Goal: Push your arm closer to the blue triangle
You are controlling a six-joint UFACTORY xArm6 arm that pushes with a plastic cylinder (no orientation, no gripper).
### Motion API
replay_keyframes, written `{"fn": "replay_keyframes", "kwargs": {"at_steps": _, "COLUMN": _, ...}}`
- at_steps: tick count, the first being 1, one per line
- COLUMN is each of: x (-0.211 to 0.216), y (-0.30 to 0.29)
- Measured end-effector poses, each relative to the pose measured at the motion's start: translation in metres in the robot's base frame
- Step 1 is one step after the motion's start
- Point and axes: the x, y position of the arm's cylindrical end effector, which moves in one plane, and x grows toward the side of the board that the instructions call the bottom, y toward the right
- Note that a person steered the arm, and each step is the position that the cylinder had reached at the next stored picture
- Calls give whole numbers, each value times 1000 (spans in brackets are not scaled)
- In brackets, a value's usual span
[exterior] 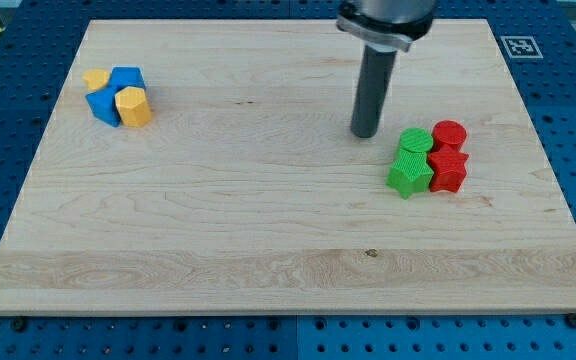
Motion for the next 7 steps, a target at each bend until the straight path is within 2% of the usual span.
{"fn": "replay_keyframes", "kwargs": {"at_steps": 4, "x": 36, "y": -247}}
{"fn": "replay_keyframes", "kwargs": {"at_steps": 5, "x": 36, "y": -317}}
{"fn": "replay_keyframes", "kwargs": {"at_steps": 6, "x": 17, "y": -374}}
{"fn": "replay_keyframes", "kwargs": {"at_steps": 7, "x": 7, "y": -379}}
